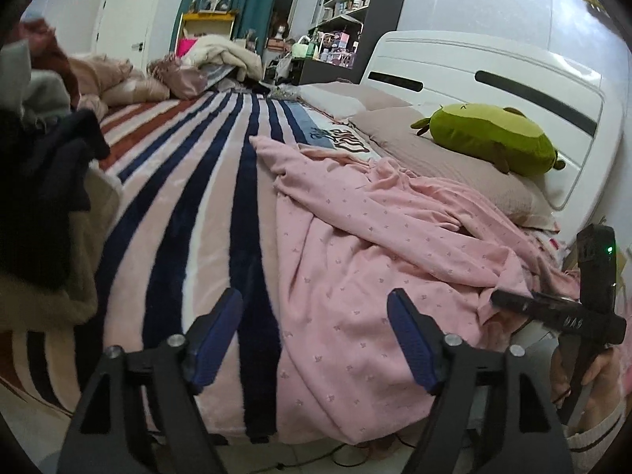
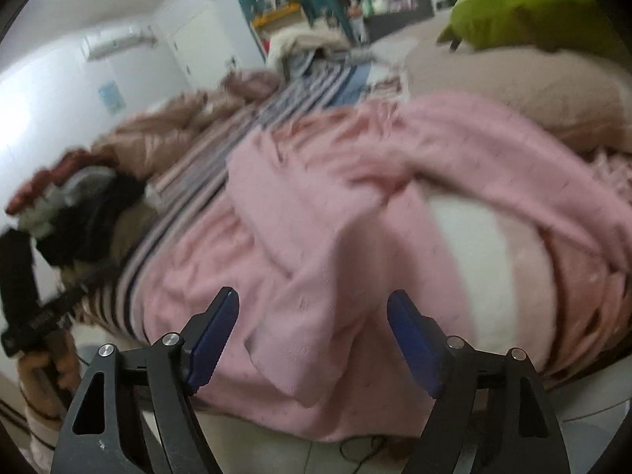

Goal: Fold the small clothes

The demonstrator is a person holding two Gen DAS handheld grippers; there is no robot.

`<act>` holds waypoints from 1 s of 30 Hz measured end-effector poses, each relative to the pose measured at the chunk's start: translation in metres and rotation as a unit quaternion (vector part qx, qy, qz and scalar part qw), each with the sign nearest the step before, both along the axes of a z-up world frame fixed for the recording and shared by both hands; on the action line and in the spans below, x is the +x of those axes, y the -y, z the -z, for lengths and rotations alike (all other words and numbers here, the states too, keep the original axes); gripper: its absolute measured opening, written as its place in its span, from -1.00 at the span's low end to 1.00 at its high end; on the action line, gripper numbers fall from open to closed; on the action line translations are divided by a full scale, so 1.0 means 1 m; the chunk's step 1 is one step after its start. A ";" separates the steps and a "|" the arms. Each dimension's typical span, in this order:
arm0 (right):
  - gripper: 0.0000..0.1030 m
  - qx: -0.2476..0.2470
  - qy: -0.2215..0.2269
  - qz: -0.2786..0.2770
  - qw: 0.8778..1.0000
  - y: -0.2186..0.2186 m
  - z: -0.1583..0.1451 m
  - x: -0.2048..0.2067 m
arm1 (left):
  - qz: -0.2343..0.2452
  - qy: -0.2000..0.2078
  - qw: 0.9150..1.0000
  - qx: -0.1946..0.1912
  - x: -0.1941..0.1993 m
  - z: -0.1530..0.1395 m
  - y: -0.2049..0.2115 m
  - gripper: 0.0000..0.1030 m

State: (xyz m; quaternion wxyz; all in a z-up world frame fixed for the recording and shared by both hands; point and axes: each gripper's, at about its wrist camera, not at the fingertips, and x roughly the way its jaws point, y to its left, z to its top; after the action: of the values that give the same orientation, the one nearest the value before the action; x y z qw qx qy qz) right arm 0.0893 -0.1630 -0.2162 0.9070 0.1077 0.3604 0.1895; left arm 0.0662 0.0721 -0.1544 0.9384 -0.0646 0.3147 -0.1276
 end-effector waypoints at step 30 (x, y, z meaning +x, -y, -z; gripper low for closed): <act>0.33 0.086 -0.008 0.033 0.996 0.067 0.012 -0.008 | -0.023 0.060 0.998 0.001 0.015 -0.023 0.024 0.97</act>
State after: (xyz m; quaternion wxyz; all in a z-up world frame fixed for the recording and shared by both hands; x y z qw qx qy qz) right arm 0.0813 -0.2296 -0.2286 0.8975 0.1985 0.3460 0.1883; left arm 0.0816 0.0481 -0.1309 0.9583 -0.0633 0.2561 -0.1093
